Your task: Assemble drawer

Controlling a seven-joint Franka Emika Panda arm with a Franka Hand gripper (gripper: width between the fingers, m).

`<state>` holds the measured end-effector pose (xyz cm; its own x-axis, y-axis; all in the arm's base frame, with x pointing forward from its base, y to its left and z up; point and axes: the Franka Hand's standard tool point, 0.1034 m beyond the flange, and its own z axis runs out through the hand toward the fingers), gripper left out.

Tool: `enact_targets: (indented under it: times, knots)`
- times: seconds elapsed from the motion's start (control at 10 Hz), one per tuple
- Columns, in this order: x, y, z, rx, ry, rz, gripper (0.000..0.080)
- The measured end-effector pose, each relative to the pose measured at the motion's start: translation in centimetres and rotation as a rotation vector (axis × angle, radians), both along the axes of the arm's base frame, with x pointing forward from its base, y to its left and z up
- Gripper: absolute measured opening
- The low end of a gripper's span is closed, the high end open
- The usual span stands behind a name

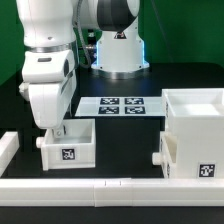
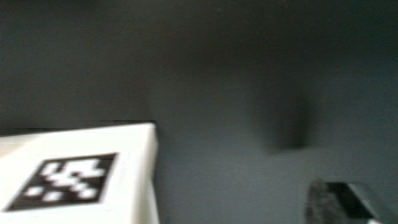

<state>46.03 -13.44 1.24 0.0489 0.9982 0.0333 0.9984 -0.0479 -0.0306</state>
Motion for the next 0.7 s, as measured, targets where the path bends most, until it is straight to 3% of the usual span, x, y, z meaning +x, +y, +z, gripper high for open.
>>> enact_targets:
  times: [0.2,0.3,0.4,0.6,0.7]
  knots:
    - [-0.03,-0.06,-0.02,0.000,0.000,-0.002,0.0251]
    - [-0.04,-0.10,-0.02,0.000,0.001,-0.004,0.0251]
    - [-0.05,-0.16,-0.01,-0.001,0.000,-0.007,0.0070]
    - [0.00,-0.20,0.03,-0.002,-0.001,-0.011,0.0038]
    - [0.74,-0.09,0.68,-0.006,-0.008,-0.012,0.0038]
